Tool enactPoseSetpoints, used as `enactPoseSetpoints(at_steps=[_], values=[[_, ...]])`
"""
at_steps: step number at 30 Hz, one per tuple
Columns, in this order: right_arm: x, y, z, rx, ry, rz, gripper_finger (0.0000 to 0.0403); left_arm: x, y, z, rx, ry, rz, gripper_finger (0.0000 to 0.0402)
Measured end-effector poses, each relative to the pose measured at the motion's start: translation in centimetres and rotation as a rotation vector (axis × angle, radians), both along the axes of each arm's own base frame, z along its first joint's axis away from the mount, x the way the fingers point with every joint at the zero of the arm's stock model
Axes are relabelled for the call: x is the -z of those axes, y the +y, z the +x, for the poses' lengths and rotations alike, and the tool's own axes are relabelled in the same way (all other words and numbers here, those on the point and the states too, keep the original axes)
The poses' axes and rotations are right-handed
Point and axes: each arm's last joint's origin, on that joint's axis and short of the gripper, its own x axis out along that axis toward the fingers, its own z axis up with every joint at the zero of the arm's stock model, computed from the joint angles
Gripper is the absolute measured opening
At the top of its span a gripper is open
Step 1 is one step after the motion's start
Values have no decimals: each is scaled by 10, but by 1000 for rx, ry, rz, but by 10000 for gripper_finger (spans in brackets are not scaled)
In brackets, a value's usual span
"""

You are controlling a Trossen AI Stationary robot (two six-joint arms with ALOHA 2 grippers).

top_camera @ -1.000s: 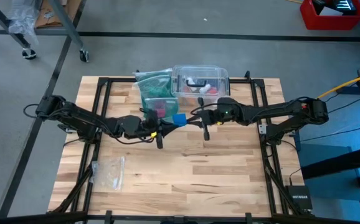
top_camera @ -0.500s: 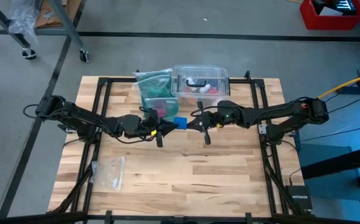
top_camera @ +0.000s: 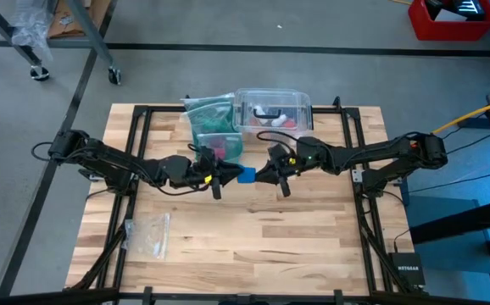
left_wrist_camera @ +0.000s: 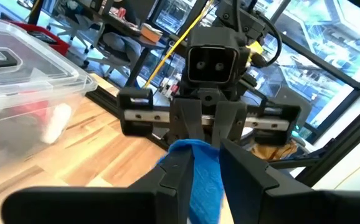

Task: Roll bandage
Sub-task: Roll the blue bandage on itself

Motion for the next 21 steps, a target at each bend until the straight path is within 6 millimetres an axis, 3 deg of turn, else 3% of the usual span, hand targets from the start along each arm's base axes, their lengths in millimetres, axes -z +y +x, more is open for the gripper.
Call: enactPoseSetpoints(at_steps=[12, 21], values=[[0, 5, -2, -115, 111, 265, 7, -1, 9, 0, -62, 5, 52, 79], [-1, 5, -2, -124, 98, 267, 7, -1, 14, 1, -63, 66, 251, 134]])
